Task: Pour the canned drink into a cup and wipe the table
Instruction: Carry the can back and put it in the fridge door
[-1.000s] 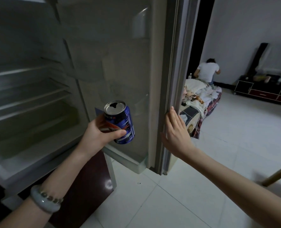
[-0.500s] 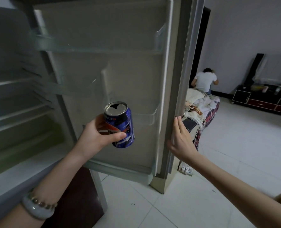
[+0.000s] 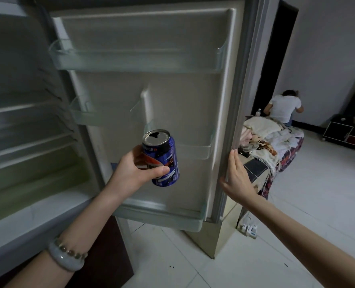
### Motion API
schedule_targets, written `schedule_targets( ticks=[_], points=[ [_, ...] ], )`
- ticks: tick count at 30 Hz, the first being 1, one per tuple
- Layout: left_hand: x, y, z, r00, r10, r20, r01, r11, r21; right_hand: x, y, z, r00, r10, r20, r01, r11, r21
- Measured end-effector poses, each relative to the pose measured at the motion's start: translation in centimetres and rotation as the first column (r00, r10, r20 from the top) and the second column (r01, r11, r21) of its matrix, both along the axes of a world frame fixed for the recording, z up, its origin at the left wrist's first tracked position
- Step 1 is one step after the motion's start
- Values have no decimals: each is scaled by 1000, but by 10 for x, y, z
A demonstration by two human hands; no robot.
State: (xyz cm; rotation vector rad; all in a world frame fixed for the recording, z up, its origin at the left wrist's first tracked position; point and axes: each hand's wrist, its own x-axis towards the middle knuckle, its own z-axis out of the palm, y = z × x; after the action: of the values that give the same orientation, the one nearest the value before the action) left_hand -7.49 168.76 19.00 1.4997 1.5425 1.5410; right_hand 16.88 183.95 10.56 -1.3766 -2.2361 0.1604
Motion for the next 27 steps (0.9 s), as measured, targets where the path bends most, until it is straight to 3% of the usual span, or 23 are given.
schedule_targets(
  ticks=[16,23,27],
  points=[
    [9,37,8,996,88,-9,-88,996,-8,-3,55,8,998,55,-21,-57,996,-74],
    [10,50,21,999,52,15,-52,999,-16,8,55,47,998,55,20,-50,977,-209],
    [8,57,30,999,38,9,-38,999,-19,9,40,88,989,45,-143,-53,997,-51]
  ],
)
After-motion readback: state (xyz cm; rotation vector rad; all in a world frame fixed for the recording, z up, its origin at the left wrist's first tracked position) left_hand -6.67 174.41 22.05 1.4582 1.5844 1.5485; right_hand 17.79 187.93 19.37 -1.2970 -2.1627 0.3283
